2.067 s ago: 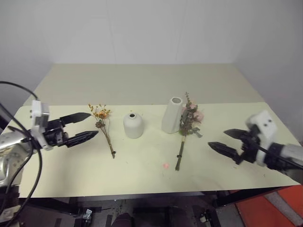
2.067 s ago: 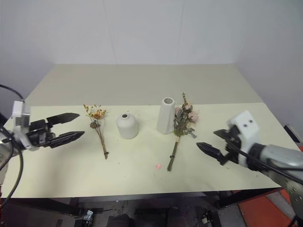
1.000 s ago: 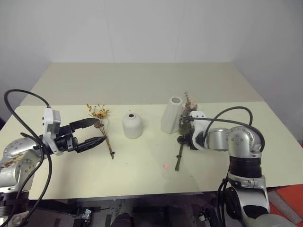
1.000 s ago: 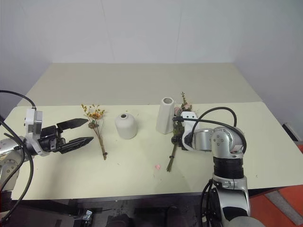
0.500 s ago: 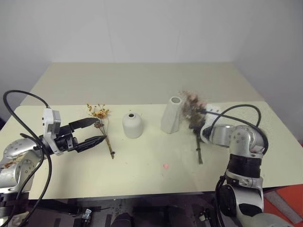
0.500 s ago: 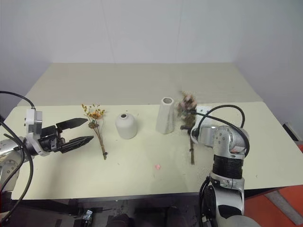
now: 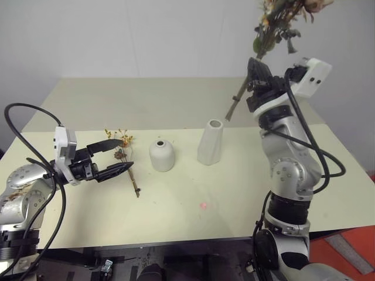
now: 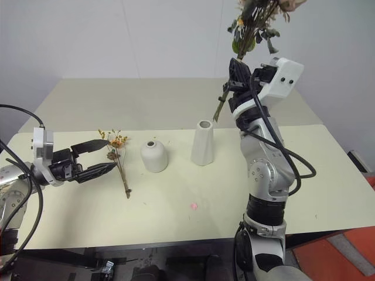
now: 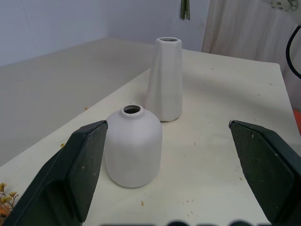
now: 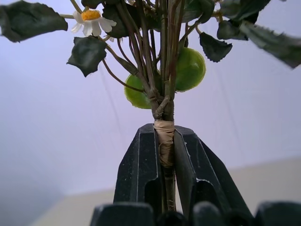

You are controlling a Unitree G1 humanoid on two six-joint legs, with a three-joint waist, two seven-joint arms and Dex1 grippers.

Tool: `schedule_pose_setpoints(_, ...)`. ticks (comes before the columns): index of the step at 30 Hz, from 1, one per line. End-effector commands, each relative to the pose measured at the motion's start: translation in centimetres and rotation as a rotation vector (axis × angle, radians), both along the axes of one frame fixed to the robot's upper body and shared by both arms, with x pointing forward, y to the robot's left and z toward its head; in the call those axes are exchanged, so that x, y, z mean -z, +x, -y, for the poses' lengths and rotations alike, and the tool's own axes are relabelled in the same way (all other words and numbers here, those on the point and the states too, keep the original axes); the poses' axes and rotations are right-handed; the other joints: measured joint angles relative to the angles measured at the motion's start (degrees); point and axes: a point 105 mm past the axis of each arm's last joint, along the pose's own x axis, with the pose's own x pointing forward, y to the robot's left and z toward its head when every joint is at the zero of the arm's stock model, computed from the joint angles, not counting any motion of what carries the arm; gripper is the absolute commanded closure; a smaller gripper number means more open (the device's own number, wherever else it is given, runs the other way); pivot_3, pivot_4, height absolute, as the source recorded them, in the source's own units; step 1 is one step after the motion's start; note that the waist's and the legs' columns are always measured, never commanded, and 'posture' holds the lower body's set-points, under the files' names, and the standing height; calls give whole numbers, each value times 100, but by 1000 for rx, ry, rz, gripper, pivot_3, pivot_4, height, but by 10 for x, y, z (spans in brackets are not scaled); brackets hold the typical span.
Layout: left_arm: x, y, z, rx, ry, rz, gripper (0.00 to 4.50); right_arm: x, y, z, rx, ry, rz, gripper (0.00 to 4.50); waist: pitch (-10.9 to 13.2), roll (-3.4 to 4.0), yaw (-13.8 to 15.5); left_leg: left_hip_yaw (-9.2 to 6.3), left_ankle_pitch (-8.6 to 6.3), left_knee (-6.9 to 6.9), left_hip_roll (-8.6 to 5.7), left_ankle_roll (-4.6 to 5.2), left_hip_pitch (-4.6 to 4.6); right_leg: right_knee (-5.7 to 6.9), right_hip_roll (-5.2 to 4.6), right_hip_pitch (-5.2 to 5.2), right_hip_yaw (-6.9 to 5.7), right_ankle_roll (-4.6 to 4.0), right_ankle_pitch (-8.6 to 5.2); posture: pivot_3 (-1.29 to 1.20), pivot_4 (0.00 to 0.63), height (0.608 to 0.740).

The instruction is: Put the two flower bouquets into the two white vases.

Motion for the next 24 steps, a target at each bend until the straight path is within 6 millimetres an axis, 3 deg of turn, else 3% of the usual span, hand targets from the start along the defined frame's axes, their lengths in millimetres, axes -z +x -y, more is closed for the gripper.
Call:
schedule_pose_setpoints(1,-11,-4,-1,-3,11,47,0,-16,0,-11,-29,4,99,4263,0,0,-3,0,0,0,0,0,1,1,0,0,0,0,0,0,150,740)
schedule_pose_setpoints(7,-11,-11,-7,-32,17,46,0,-4,11,-23,-59,-25,93,4263,1,2,-35,-1,0,-6,2,0,-2,0,0,-5,0,-2,0,0,150,740)
schedule_pose_setpoints(24,-10,-16,-8,-43,15,38,0,1,9,-16,-28,-21,92,4263,3,5,-52,-1,1,-7,-2,-2,-2,3,-6,-10,-1,-2,0,0,150,740)
